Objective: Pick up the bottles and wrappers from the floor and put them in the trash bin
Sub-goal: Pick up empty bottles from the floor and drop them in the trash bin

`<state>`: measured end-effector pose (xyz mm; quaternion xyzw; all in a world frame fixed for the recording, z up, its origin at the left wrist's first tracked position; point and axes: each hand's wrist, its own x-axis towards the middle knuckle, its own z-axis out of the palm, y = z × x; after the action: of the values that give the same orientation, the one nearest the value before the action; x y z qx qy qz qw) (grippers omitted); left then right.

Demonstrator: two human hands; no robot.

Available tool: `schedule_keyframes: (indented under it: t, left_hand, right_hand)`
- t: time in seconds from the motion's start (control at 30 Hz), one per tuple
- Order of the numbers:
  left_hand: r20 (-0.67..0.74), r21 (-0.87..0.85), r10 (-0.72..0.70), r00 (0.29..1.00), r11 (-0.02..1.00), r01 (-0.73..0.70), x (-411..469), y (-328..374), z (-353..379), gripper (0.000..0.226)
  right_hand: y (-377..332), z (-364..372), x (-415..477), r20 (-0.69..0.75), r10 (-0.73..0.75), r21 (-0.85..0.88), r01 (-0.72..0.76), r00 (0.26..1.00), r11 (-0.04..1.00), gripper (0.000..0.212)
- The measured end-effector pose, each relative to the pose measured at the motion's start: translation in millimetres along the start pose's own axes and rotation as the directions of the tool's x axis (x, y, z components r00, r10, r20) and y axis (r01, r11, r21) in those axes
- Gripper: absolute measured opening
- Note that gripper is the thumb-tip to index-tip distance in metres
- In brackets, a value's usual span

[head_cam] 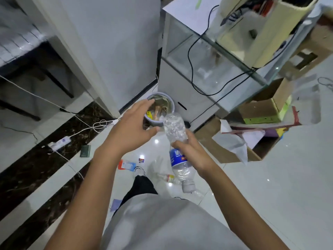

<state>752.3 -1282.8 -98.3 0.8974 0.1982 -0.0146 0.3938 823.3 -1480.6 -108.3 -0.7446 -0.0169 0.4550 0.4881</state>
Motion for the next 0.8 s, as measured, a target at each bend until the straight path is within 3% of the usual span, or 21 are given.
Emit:
schedule_keyframes:
  t: [0.4, 0.8]
  left_hand:
    - [-0.019, -0.077, -0.049, 0.999, 0.996, 0.047, 27.8, -80.2, -60.6, 0.077]
    - [0.039, -0.037, -0.011, 0.999, 0.999, 0.013, 59.9, -87.7, -70.2, 0.072]
  right_hand:
    - [-58.7, 73.0, 68.9, -0.034, 0.097, 0.061, -0.095, 0.995, 0.994, 0.046]
    - [-79.6, 61.1, 101.6, -0.089, 0.126, 0.169, -0.11, 0.988, 0.979, 0.041]
